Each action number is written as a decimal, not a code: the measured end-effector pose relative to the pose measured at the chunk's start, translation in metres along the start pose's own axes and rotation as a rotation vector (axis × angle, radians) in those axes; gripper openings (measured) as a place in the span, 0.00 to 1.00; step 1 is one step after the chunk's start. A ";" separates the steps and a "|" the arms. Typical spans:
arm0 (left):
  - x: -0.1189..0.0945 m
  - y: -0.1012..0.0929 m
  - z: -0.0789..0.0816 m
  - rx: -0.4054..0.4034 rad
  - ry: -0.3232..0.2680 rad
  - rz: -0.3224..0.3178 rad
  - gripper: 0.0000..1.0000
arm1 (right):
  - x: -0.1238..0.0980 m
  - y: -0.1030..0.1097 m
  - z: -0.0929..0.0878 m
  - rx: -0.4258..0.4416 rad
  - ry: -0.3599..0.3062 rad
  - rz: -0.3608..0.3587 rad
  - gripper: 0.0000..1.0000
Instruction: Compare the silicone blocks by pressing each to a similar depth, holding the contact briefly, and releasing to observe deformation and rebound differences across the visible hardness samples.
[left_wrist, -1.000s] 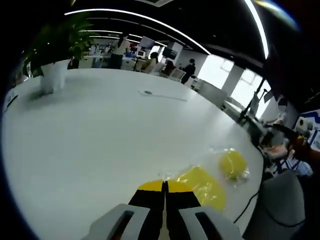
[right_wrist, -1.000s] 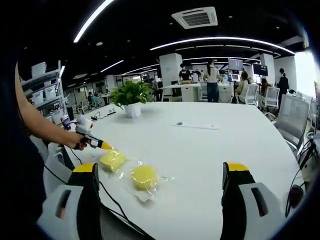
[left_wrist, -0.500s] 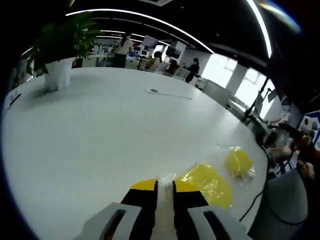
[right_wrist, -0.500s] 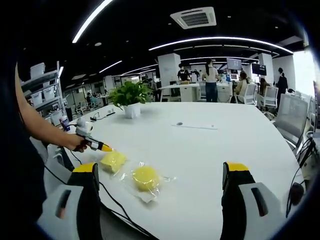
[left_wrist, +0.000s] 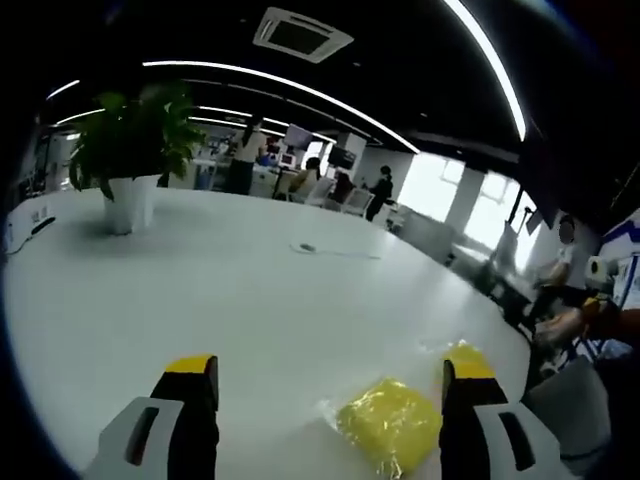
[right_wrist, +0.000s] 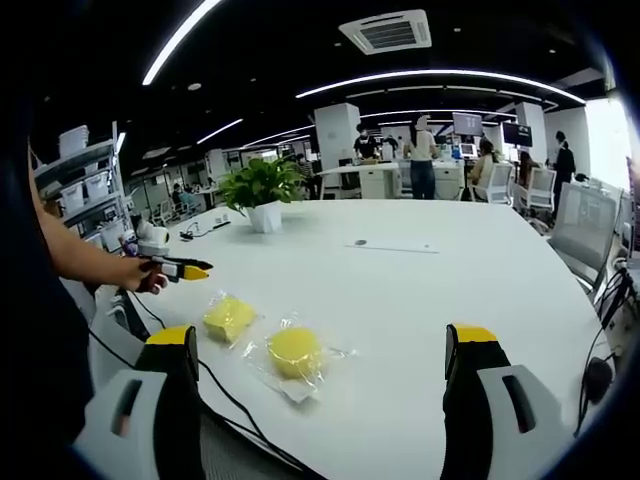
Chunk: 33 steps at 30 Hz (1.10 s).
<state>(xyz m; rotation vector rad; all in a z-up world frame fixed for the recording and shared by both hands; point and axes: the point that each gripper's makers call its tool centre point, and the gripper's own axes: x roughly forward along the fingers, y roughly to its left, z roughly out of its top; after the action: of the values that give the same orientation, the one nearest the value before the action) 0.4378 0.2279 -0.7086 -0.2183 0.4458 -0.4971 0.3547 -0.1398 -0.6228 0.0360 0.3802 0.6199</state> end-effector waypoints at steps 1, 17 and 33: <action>-0.001 0.001 0.000 0.001 0.001 0.000 0.95 | 0.001 0.001 0.000 0.000 0.000 0.002 0.96; 0.000 -0.011 0.004 -0.026 -0.022 -0.017 0.97 | 0.007 0.003 0.003 -0.001 0.000 0.021 0.96; 0.005 -0.033 -0.003 -0.022 -0.004 -0.053 0.96 | 0.001 0.002 -0.003 0.011 0.007 0.015 0.96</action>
<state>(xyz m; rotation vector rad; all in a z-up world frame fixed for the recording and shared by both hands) 0.4271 0.1969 -0.7030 -0.2530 0.4422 -0.5441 0.3527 -0.1380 -0.6258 0.0473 0.3905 0.6327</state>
